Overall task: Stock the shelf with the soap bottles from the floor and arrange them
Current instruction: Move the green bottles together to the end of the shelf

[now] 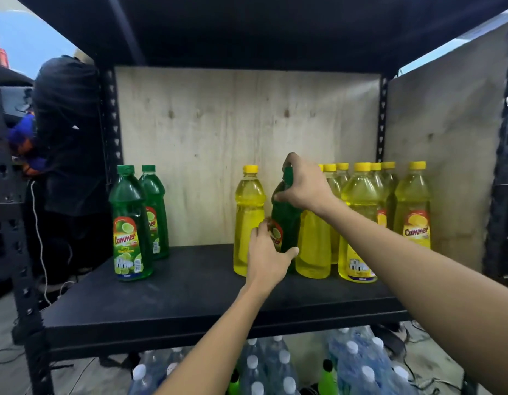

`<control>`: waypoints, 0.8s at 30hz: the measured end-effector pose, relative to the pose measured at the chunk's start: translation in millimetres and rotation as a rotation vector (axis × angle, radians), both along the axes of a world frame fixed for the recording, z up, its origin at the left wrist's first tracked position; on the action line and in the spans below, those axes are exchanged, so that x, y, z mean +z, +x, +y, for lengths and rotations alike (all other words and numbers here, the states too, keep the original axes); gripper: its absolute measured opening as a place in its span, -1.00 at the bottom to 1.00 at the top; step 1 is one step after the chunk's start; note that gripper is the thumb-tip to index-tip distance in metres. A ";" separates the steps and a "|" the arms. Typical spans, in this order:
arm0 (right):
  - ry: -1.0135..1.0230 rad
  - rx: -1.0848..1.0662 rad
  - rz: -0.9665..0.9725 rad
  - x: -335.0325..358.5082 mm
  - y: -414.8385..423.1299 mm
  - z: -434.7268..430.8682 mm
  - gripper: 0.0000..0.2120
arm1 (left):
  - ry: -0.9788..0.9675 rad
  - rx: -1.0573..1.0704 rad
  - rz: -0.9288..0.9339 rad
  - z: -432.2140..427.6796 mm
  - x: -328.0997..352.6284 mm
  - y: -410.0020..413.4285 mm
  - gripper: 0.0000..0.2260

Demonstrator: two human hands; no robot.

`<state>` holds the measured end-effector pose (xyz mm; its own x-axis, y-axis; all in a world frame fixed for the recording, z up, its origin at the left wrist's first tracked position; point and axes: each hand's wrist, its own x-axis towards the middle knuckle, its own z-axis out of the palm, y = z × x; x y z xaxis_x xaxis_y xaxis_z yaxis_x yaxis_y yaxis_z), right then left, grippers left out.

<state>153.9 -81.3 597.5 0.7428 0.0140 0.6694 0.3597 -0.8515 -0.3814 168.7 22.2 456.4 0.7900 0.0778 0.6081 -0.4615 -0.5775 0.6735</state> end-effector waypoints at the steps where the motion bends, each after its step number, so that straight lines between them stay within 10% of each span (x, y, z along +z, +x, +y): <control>1: 0.010 0.025 -0.037 -5.8 -7.8 -0.8 -0.41 | 0.003 0.006 -0.001 -2.2 -1.5 -1.1 -0.14; 13: -0.103 0.201 -0.073 24.8 -74.4 23.8 -0.42 | -0.241 -0.127 -0.097 12.0 -3.5 -27.6 -0.24; 24: 0.205 0.701 0.241 27.6 -37.1 173.8 -0.39 | -0.076 0.516 -0.161 193.5 -8.4 -70.8 -0.16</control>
<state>116.8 92.5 625.1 0.7319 0.4283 0.5300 0.6761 -0.3593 -0.6433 97.9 215.7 447.9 0.5346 0.4793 0.6960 -0.2316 -0.7090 0.6661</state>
